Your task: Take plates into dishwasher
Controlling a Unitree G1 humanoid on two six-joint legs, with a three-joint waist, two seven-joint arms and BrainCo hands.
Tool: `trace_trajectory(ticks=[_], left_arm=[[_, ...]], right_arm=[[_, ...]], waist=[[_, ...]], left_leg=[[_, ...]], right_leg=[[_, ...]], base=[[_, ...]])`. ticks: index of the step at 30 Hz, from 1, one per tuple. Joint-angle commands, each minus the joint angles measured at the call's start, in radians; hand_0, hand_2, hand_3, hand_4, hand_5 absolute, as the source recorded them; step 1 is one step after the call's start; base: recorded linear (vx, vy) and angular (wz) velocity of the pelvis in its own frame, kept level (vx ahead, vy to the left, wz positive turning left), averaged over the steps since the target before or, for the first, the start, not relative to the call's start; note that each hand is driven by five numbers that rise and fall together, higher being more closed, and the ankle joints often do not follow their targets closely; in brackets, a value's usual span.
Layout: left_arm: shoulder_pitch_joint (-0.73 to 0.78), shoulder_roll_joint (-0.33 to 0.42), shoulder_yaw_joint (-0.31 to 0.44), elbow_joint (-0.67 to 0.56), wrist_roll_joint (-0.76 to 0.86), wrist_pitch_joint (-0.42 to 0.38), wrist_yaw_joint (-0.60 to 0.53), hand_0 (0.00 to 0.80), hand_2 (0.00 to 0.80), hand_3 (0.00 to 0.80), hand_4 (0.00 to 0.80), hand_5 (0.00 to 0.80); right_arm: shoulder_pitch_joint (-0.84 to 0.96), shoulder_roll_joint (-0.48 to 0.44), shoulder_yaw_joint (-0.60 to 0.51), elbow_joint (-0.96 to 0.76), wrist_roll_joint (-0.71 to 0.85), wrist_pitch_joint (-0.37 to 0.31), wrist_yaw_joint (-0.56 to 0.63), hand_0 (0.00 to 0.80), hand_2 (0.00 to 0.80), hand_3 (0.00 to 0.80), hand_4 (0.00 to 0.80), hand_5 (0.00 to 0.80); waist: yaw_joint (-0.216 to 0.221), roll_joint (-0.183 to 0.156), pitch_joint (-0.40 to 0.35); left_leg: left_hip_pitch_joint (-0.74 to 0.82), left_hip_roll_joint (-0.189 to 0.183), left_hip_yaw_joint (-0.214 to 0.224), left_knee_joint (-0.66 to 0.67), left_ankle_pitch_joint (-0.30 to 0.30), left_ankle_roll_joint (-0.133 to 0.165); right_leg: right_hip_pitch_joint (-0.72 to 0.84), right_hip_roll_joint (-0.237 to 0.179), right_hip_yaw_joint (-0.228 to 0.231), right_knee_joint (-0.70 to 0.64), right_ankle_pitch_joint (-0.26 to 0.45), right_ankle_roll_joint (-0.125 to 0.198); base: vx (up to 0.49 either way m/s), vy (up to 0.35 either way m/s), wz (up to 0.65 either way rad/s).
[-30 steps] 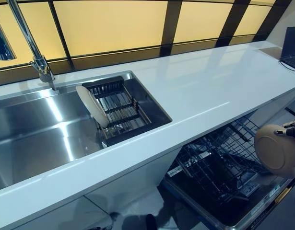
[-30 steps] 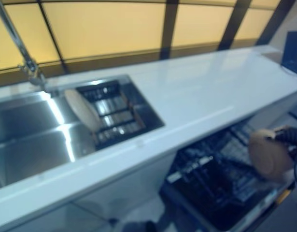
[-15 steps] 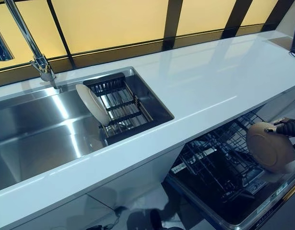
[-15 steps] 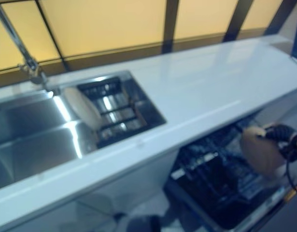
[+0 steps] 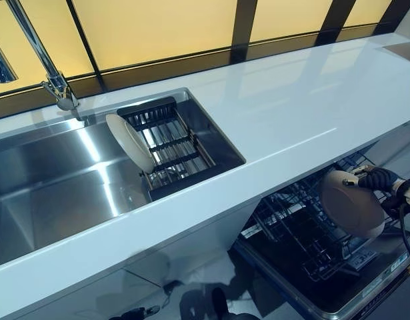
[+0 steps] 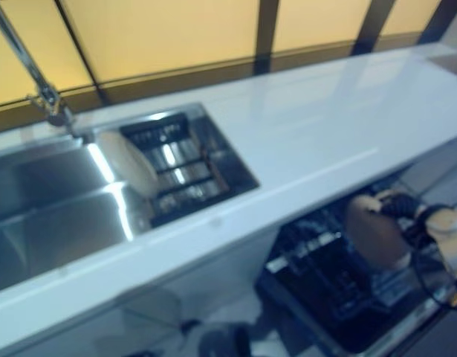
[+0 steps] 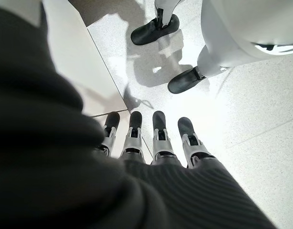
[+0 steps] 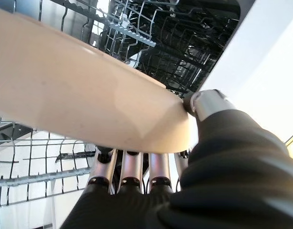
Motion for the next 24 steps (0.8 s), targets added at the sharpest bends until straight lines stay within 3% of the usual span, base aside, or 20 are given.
trace_trajectory(ticks=[1,10,24], left_arm=[[-0.027,0.01,0.015,0.017,-0.044,-0.017,0.014,0.0,0.0,0.0,0.0,0.0],[-0.036,-0.008,0.003,-0.015,-0.09,-0.038,0.013,0.0,0.0,0.0,0.0,0.0],[-0.054,-0.009,-0.009,-0.024,-0.088,-0.033,0.014,0.0,0.0,0.0,0.0,0.0]], right_arm=[[-0.037,0.041,-0.013,-0.04,-0.082,-0.009,-0.044,0.8,0.8,0.8,0.8,0.8],[-0.011,0.133,0.001,-0.051,-0.163,0.058,-0.075,0.8,0.8,0.8,0.8,0.8],[0.0,0.222,0.06,0.049,-0.263,0.023,-0.102,0.8,0.8,0.8,0.8,0.8]], waist=[[0.003,-0.019,0.005],[0.006,0.0,0.016],[0.017,0.026,0.031]], left_leg=[[-0.01,0.001,-0.067,0.003,-0.048,0.027],[-0.014,0.0,-0.076,0.003,-0.049,0.025],[-0.019,-0.002,-0.083,0.003,-0.048,0.023]], right_leg=[[0.07,0.017,-0.009,0.003,-0.094,0.033],[0.069,0.016,-0.012,0.003,-0.097,0.03],[0.067,0.007,-0.027,0.003,-0.101,0.028]], base=[[0.0,0.0,0.0],[-0.025,-0.005,0.05],[-0.009,-0.007,0.03]])
